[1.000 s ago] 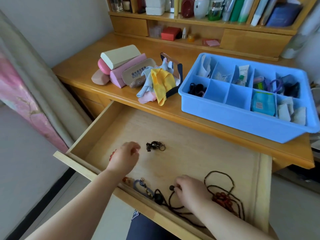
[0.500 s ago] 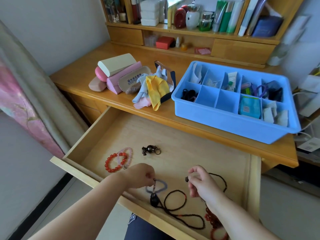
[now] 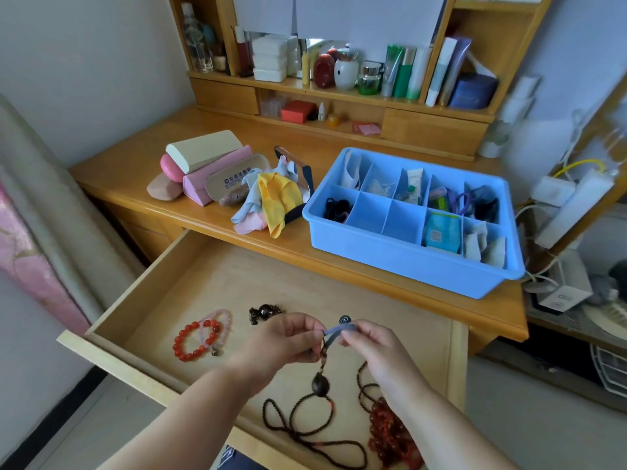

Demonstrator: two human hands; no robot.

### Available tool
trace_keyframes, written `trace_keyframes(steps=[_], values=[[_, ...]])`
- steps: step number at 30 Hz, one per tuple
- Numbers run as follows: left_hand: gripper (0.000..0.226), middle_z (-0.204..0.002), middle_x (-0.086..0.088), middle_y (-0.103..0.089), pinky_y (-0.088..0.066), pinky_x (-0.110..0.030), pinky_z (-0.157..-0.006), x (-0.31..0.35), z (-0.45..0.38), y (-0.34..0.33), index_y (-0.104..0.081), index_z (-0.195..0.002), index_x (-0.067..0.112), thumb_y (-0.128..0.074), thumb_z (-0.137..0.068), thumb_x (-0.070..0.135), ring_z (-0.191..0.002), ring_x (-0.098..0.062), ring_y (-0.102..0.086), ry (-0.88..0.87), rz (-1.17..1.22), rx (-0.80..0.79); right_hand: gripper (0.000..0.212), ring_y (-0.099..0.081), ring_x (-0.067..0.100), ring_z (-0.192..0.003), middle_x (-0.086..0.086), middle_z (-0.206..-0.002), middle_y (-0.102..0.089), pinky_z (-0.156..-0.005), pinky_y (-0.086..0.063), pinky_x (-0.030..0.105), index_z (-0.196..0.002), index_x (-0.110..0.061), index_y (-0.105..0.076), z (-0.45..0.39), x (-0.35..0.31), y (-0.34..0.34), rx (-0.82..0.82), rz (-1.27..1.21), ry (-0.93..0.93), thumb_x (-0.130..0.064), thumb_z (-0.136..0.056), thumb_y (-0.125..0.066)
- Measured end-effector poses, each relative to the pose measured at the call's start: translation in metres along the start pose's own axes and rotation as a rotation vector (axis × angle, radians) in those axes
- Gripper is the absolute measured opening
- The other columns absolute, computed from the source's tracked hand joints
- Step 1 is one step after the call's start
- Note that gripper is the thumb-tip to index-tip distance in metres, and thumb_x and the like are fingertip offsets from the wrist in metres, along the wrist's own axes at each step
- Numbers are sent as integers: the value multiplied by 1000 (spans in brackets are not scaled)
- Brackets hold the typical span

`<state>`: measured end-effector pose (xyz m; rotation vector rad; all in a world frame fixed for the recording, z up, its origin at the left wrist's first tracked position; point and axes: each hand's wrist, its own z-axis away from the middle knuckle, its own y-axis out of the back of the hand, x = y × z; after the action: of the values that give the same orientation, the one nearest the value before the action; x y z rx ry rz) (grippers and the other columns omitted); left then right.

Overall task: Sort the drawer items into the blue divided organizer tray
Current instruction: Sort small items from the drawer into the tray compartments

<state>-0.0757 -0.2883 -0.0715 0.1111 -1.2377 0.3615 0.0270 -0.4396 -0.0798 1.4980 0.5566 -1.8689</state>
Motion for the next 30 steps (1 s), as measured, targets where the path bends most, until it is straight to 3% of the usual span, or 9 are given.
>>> trace_keyframes(steps=[3, 5, 8, 11, 14, 17, 21, 25, 30], values=[[13, -74, -8, -60, -48, -26, -73, 6, 0, -8, -66, -83, 11, -62, -89, 21, -70, -17, -54, -61, 59, -73, 25, -59, 24, -84, 12, -80, -64, -83, -45, 29, -82, 4, -60, -1, -3, -5, -74, -437, -40, -5, -96, -41], [19, -82, -11, -58, -46, -24, -71, 9, 0, -11, -63, -88, 7, -58, -89, 26, -75, -18, -53, -78, 71, -85, 29, -63, 33, -84, 19, -87, -64, -80, -50, 39, -96, 7, -64, 0, -3, -10, -115, -557, -68, -9, -97, -40], [18, -89, -12, -63, -51, -32, -76, 6, -1, -16, -57, -93, 4, -54, -92, 22, -84, -21, -61, -60, 182, -46, 31, -64, 30, -75, 12, -83, -63, -68, -52, 34, -96, 6, -62, 0, -2, -11, -77, -523, -103, -17, -99, -41], [4, -78, -13, -64, -54, -29, -66, 3, -3, -22, -52, -90, 6, -50, -91, 9, -72, -22, -63, -52, 371, 36, 30, -59, 26, -66, 7, -77, -61, -62, -46, 33, -90, -3, -62, 2, 0, -10, -59, -375, -140, -29, -97, -48], [16, -75, -9, -63, -51, -25, -59, 6, -7, -22, -53, -89, 10, -45, -94, -3, -67, -17, -61, -75, 443, 149, 17, -48, 17, -51, -1, -54, -51, -54, -38, 27, -82, -9, -58, 7, 4, -10, -101, -155, -165, -23, -92, -61], [21, -75, -8, -65, -46, -23, -54, 20, -7, -18, -57, -88, 7, -44, -92, -9, -63, -15, -59, -100, 286, 231, 16, -33, 12, -39, -4, -49, -40, -44, -30, 22, -77, -9, -61, 9, 7, -7, -123, -48, -175, -10, -92, -56], [26, -78, 0, -71, -49, -26, -63, 57, -12, -6, -65, -90, 12, -46, -93, -6, -71, -12, -61, -251, -132, 428, 31, -23, 12, -35, 4, -51, -41, -42, -28, 22, -76, 1, -62, 6, 10, 6, -48, -211, -300, -11, -99, -45], [30, -89, 4, -72, -53, -17, -71, 115, -32, -2, -65, -100, 18, -46, -95, -4, -82, -7, -65, -490, -246, 384, 32, -23, 12, -34, 7, -49, -42, -40, -32, 22, -77, 5, -60, 1, 6, 17, -39, -305, -322, -9, -100, -42], [34, -112, 4, -64, -46, -7, -79, 150, -89, -2, -57, -124, 17, -44, -96, 1, -104, -6, -57, -422, -523, 273, 35, -35, 8, -38, -3, -50, -47, -42, -30, 17, -69, -8, -62, 1, -7, 24, -93, 62, -164, -12, -99, -45]])
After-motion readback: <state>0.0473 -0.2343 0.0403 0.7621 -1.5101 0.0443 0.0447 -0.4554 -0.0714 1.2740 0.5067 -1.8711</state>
